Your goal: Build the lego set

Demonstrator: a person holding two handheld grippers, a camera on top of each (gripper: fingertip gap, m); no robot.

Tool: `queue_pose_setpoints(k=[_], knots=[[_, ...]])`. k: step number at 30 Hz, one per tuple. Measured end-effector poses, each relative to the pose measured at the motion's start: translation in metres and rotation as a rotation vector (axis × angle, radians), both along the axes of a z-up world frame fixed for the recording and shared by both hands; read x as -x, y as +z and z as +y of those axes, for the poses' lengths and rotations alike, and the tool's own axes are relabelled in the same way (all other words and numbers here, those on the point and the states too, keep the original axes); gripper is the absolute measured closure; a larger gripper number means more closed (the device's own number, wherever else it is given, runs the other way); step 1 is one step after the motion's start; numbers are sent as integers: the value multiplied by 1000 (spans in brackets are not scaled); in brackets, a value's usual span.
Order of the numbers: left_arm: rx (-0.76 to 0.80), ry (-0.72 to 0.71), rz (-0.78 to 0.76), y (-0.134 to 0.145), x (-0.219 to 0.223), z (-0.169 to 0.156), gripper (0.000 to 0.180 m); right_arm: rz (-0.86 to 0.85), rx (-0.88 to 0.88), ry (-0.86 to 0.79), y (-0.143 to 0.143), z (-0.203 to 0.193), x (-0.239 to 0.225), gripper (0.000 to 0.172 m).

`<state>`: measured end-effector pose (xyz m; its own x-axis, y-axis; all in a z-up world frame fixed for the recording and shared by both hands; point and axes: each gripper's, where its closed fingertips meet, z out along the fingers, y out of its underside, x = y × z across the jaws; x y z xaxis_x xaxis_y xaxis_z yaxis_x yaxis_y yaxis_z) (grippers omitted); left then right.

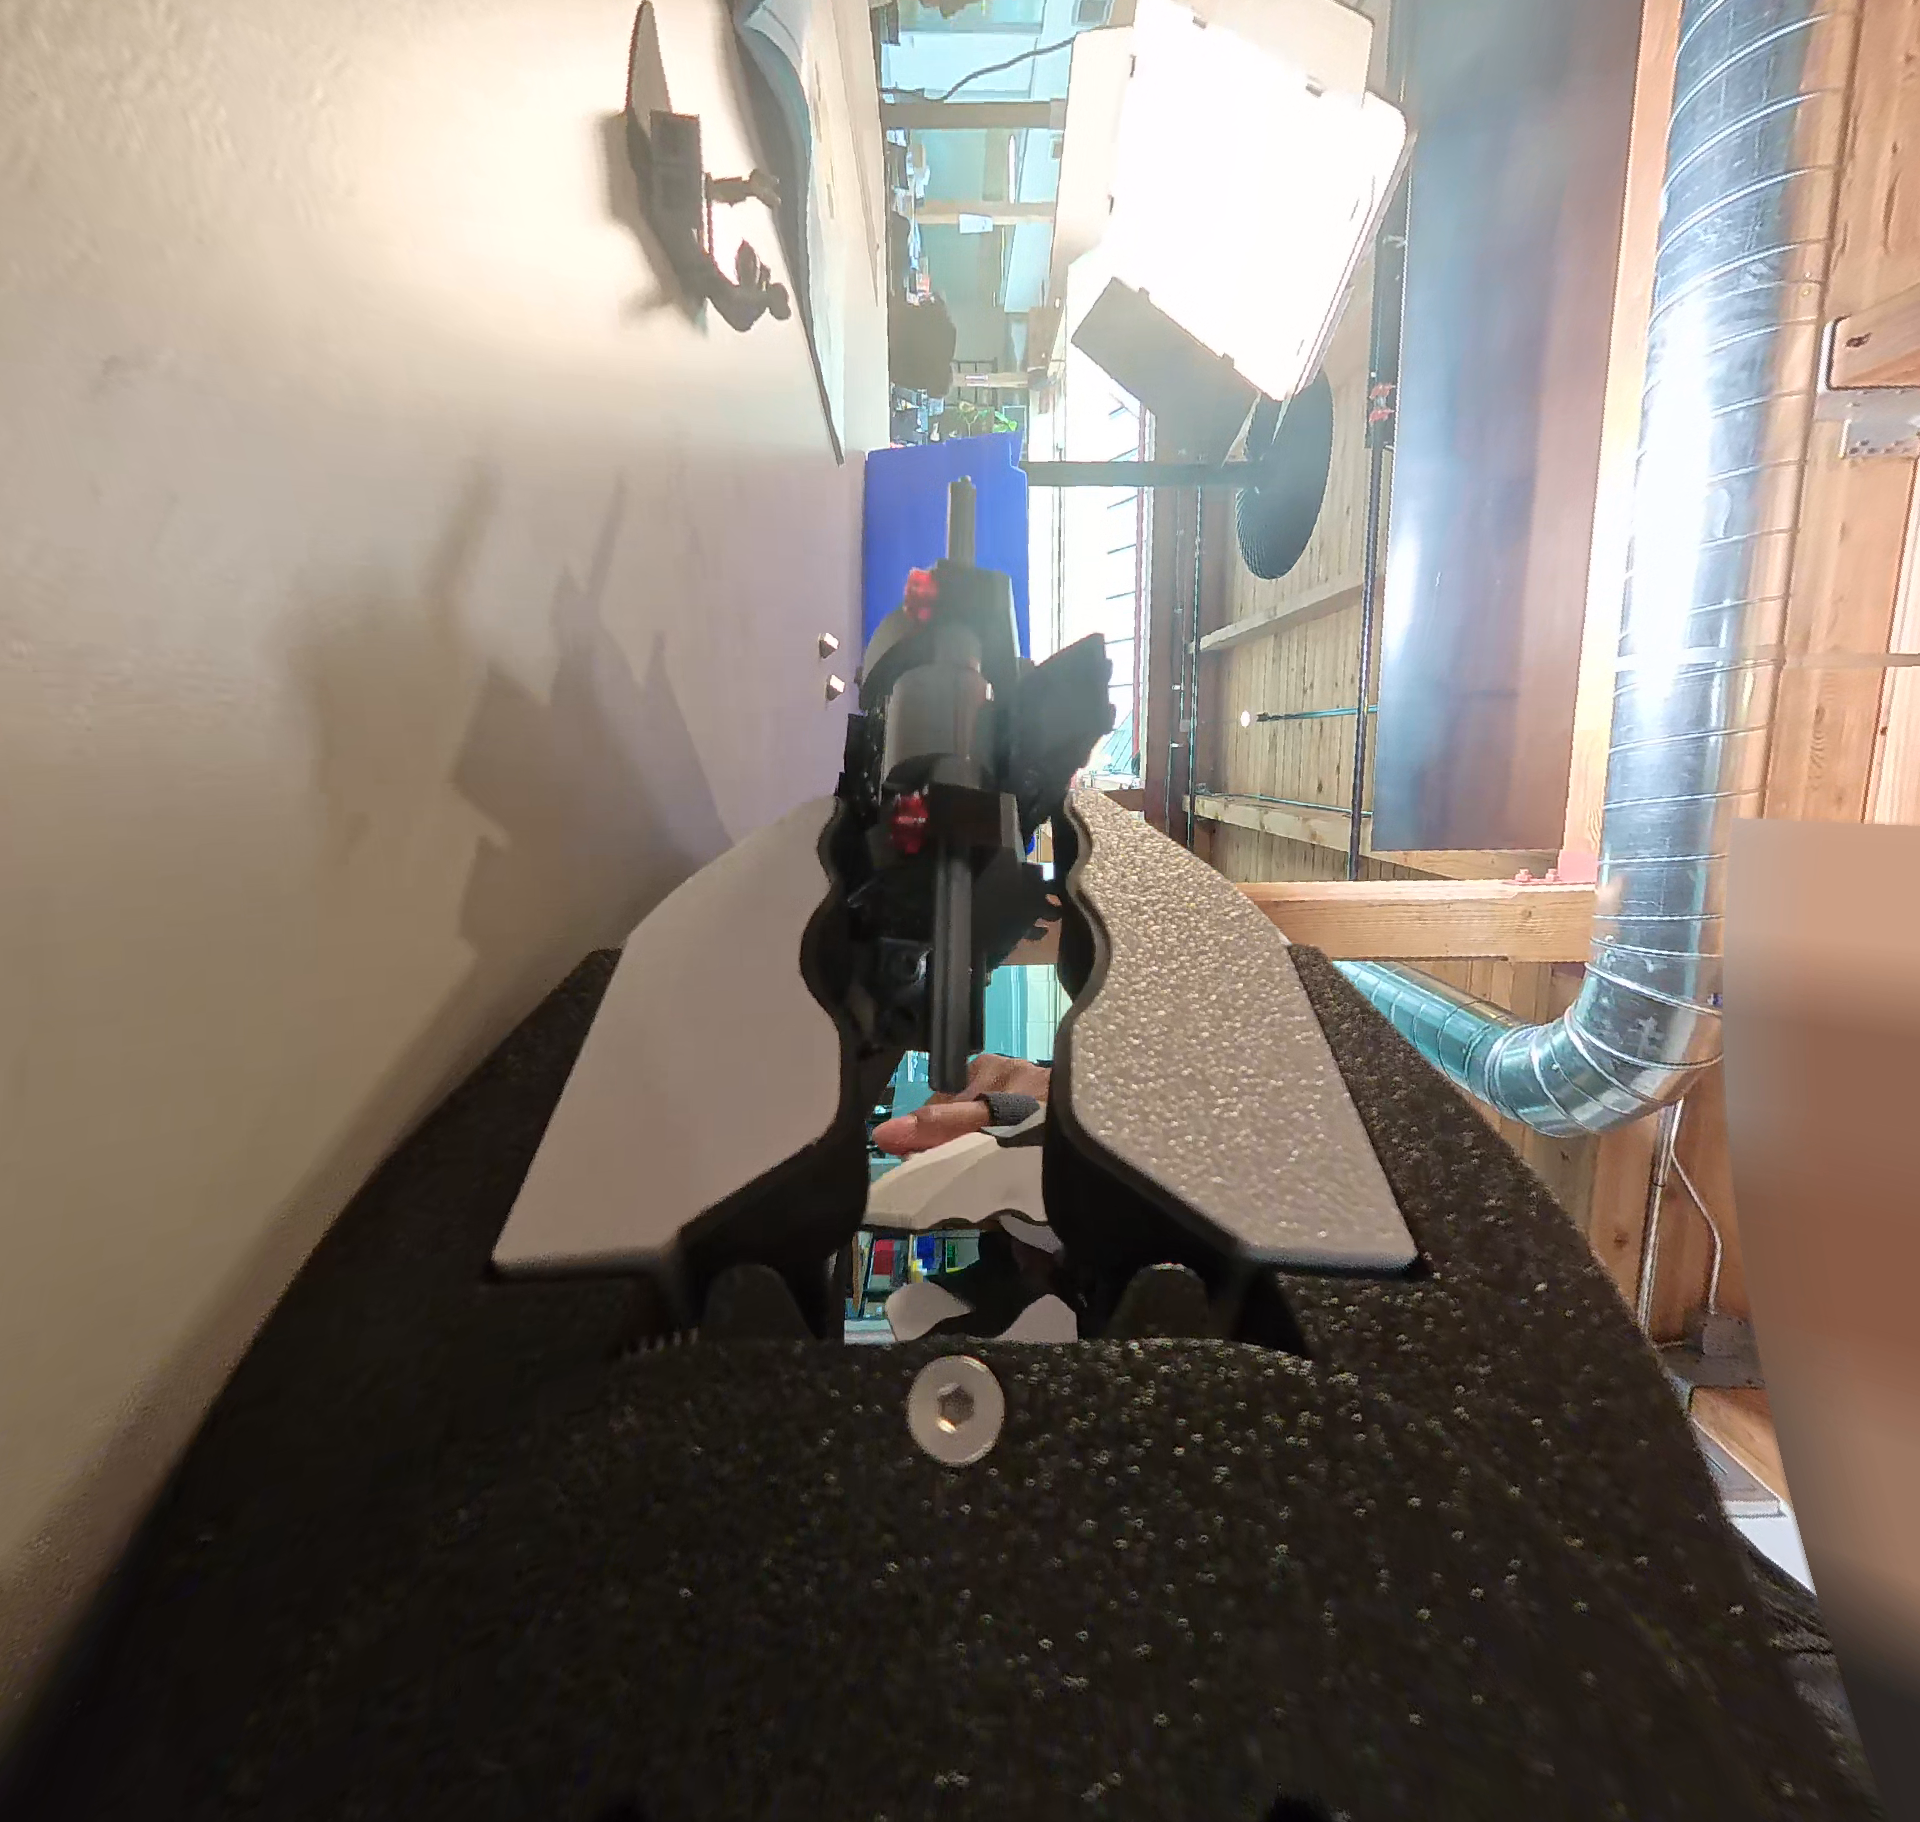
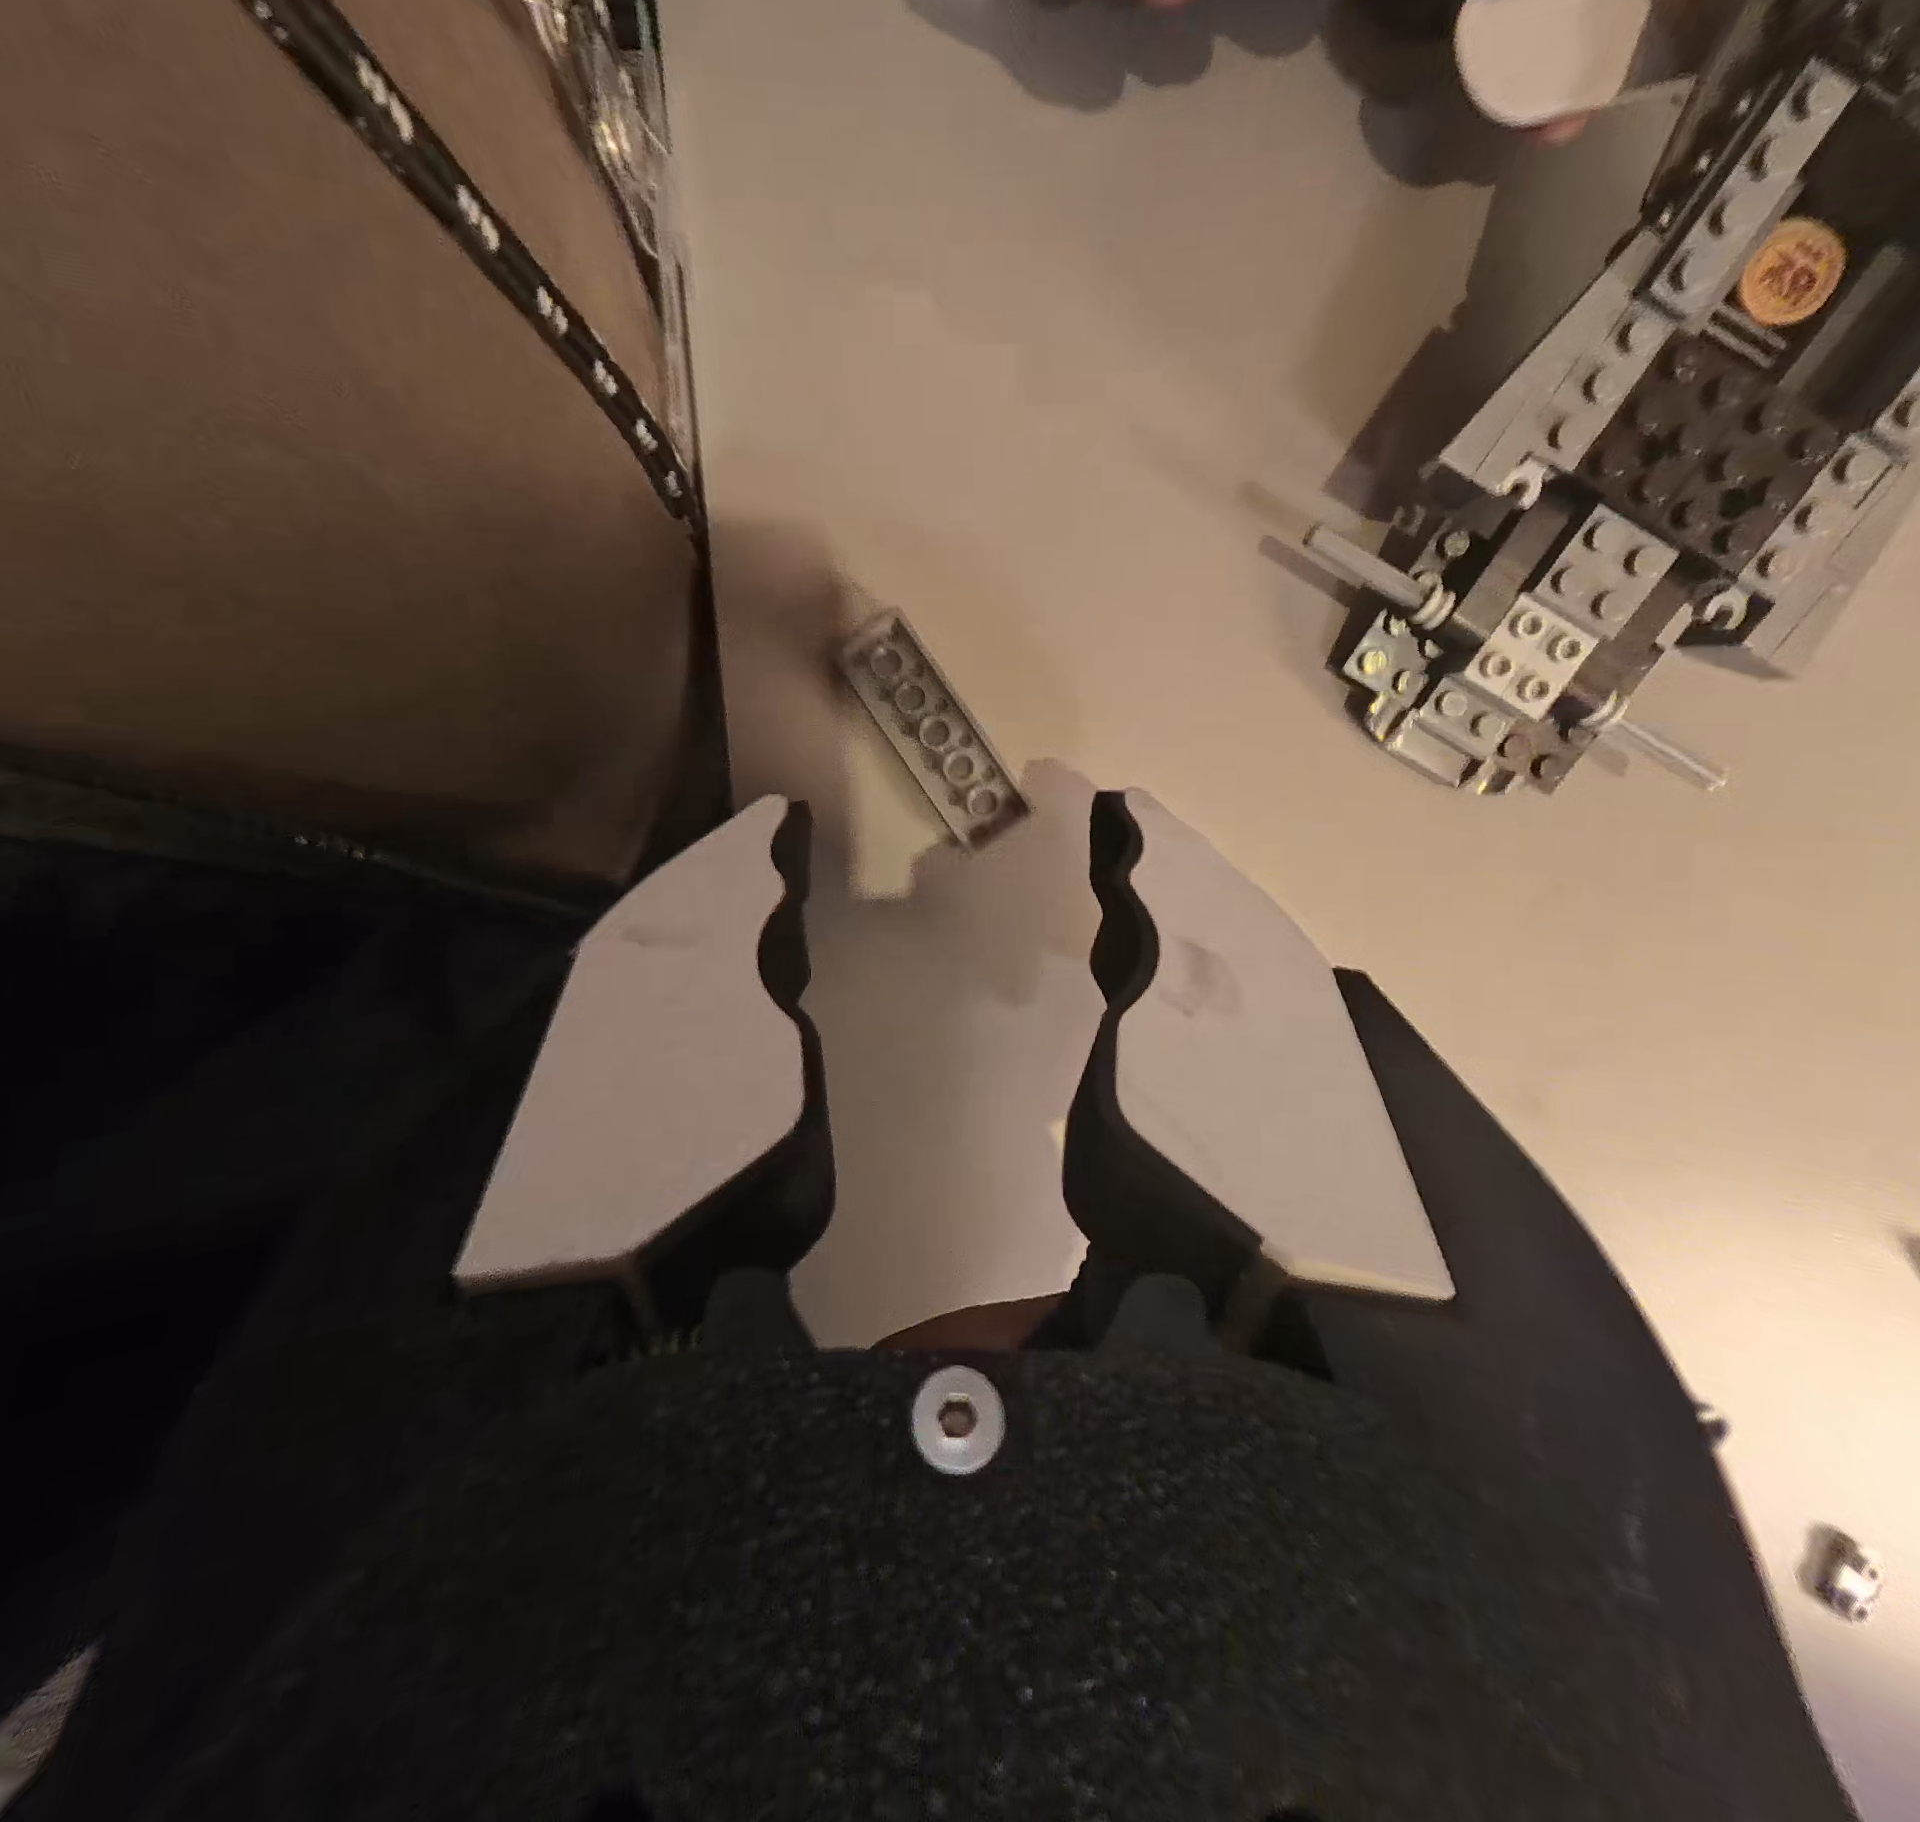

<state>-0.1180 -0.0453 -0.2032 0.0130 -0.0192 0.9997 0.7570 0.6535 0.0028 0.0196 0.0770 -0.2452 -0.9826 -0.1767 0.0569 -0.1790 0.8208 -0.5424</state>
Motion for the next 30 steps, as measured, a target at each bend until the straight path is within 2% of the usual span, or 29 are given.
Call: queue_pose_setpoints(k=[4, 6, 9, 11, 14, 18, 20, 22, 26, 30], knots=[[-4, -10, 7, 1, -5, 1, 144, 100, -17, 132, -7, -11, 2, 125], [-2, -14, 8, 1, -6, 2, 144, 38, -46, 179, -10, -14, 0, 131], [-5, -14, 14, 1, -9, 1, 144, -69, -125, 206, -13, -11, -3, 153], [1, -10, 22, 1, -10, 0, 144, -20, -122, 161, -11, -13, 8, 154], [10, -3, 32, 1, -12, -1, 144, -35, 19, 54, 12, -25, 20, 154], [9, 0, 33, 1, -13, -2, 144, 45, 222, -246, 55, -43, 75, 153], [8, 4, 32, 1, -13, -2, 144, 134, 234, -333, 65, -41, 96, 141], [7, 6, 32, 1, -13, -3, 144, 199, 245, -339, 71, -36, 101, 137], [9, 10, 32, 1, -12, -3, 144, 182, 221, -356, 62, -19, 100, 134], [12, 14, 31, 1, -9, -4, 144, 175, 141, -497, 40, 5, 129, 133]])
